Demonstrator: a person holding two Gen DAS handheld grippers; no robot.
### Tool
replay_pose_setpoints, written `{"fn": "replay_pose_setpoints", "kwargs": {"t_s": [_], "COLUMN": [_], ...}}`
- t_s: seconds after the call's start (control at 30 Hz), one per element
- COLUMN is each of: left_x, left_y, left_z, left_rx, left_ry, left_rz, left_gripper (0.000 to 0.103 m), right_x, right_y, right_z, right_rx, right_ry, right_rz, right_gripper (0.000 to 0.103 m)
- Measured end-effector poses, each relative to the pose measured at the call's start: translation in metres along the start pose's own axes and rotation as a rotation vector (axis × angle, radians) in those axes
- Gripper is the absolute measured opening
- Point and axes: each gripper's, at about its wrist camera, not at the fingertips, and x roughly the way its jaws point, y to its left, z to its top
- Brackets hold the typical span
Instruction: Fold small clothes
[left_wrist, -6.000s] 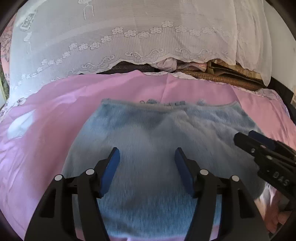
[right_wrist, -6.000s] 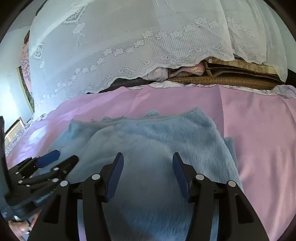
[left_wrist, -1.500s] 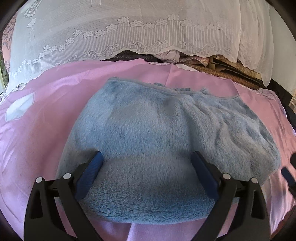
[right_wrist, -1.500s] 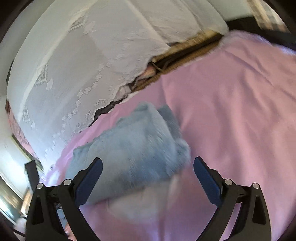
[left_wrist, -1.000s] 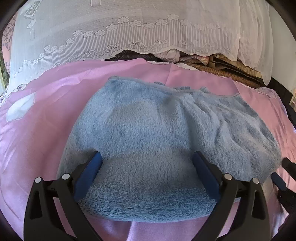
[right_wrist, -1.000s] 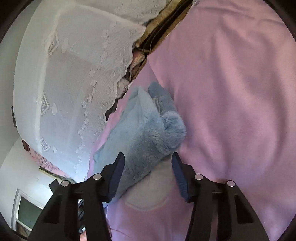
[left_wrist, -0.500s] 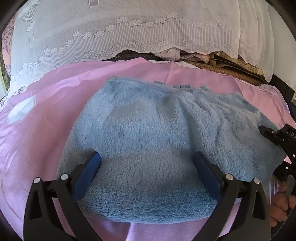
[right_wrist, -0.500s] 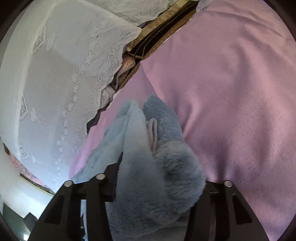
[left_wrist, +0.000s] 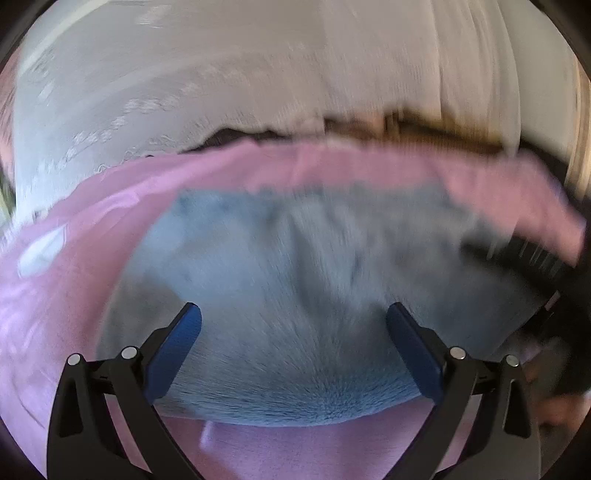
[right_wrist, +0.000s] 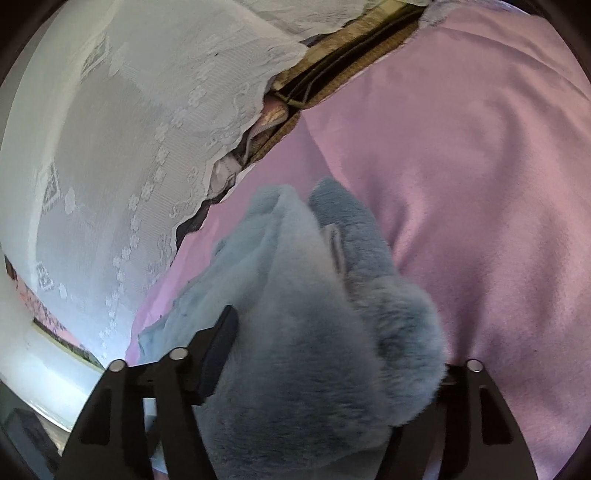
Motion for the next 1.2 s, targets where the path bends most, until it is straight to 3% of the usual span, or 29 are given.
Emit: {"fn": "replay_pose_setpoints", "kwargs": {"t_s": [0.07, 0.53, 0.93, 1.03, 1.2], "left_x": [0.009, 0.007, -0.008, -0.021, -0.047], "left_y": [0.002, 0.005, 0.019, 0.024, 0.038], "left_z": [0.0, -0.003, -0.003, -0.005, -0.007], "left_rx": [-0.005, -0.026, -0.076, -0.077, -0.032], "left_ry": [0.044, 0.041, -0.021, -0.065, -0.17], "left_rz": [-0.018, -0.041, -0.06, 0.008, 0.209], "left_gripper": [0.099, 0.099, 0.099, 0.099, 0.099], "right_x": [0.001, -0.002, -0.004, -0.004, -0.004], "right_y": [0.002, -0.001, -0.004, -0.004, -0.004], "right_z": [0.0, 0.002, 0.002, 0.002, 0.002], "right_rx": [-0.01, -0.004, -0.004, -0.004, -0.006], "right_ry": [0.002, 0.001, 0.004, 0.004, 0.005], "right_rz": [0.007, 0.044, 0.069, 0.069, 0.069], "right_gripper": [0.073, 0.075, 0.075, 0.075, 0.075]}}
